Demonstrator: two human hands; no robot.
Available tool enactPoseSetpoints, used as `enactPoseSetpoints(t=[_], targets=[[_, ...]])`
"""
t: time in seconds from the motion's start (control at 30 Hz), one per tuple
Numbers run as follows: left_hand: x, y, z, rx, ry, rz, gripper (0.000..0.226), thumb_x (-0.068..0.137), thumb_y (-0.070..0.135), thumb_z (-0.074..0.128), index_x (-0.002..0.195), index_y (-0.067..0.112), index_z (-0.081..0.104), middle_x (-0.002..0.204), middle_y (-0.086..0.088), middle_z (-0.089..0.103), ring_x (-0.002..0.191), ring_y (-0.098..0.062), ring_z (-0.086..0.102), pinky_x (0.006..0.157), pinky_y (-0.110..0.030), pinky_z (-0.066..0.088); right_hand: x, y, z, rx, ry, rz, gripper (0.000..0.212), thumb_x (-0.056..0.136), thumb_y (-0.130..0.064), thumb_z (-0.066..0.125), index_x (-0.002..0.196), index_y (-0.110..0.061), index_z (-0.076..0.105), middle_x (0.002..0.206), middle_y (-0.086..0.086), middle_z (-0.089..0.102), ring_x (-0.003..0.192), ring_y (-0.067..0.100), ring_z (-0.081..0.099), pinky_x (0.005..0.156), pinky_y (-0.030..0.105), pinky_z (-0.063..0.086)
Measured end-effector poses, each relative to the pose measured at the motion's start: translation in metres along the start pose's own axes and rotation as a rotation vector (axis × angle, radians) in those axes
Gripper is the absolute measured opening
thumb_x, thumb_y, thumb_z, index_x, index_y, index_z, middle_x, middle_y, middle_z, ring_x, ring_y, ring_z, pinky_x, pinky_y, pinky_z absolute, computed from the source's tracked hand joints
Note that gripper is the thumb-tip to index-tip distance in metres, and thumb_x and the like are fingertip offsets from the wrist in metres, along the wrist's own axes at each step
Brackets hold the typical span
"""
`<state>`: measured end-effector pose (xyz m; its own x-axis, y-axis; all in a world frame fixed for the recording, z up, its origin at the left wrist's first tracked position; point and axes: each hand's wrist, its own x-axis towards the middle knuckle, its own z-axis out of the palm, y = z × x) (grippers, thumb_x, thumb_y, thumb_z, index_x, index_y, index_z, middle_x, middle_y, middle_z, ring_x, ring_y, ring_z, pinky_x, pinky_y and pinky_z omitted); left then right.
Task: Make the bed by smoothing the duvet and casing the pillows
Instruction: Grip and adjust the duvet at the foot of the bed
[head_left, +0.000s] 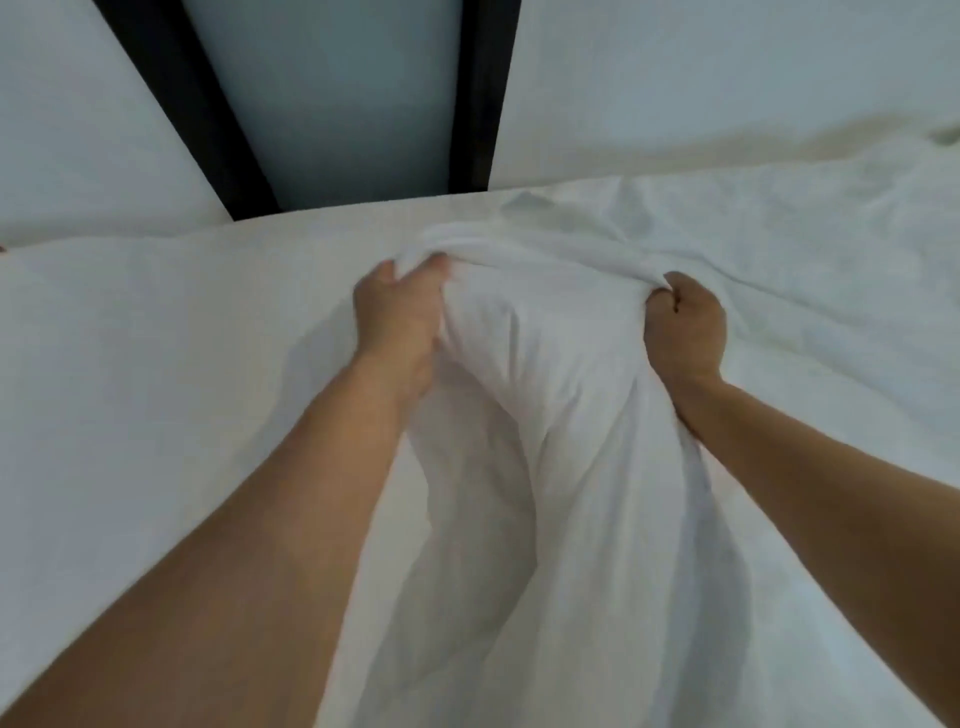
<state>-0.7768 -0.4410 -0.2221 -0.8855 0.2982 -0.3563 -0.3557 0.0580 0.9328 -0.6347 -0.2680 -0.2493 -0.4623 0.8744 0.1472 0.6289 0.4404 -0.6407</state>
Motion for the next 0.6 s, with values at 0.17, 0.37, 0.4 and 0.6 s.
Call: enactPoseSetpoints(t=[0.17,0.37,0.4,0.6], targets=[[0.038,0.091,-0.006,0.981,0.146,0.717,0.019,0.086,0.031,0.056,0.090,0.016,0.046,0.087,-0.002,0.052,0.080,-0.026,0.049,0.064,-0.034,0.032,-0.001,-0.029,0.071,-0.253,-0.223,-0.040,0.027,0.091,-0.020,0.038,0.103,-0.014,0.061,0.106,0.014,0.065,0.097,0.032,0.060,0.081,0.038,0.043],[0.092,-0.069,-0.027,0.562,-0.141,-0.003,0.041,0.083,0.054,0.063,0.109,0.024,0.056,0.099,0.009,0.063,0.090,-0.014,0.062,0.075,-0.029,0.048,0.001,0.020,0.145,-0.380,-0.095,-0.229,0.045,0.076,-0.027,0.031,0.097,-0.006,0.064,0.086,0.016,0.066,0.076,0.035,0.061,0.062,0.037,0.045],[0.092,-0.072,-0.031,0.377,-0.112,-0.008,0.031,0.085,0.046,0.064,0.106,0.024,0.056,0.095,0.011,0.063,0.086,-0.010,0.061,0.069,-0.023,0.048,0.004,0.022,0.147,-0.373,-0.093,-0.257,0.042,0.076,-0.026,0.032,0.095,-0.005,0.064,0.085,0.015,0.066,0.073,0.035,0.061,0.061,0.036,0.045],[0.057,-0.084,-0.062,0.809,-0.019,0.458,0.058,0.085,0.055,0.051,0.130,0.018,0.048,0.125,0.009,0.051,0.115,-0.011,0.044,0.098,-0.024,0.033,0.002,0.018,0.143,-0.317,-0.140,-0.270,0.042,0.075,-0.025,0.035,0.096,-0.002,0.064,0.083,0.015,0.066,0.070,0.035,0.061,0.061,0.035,0.046]])
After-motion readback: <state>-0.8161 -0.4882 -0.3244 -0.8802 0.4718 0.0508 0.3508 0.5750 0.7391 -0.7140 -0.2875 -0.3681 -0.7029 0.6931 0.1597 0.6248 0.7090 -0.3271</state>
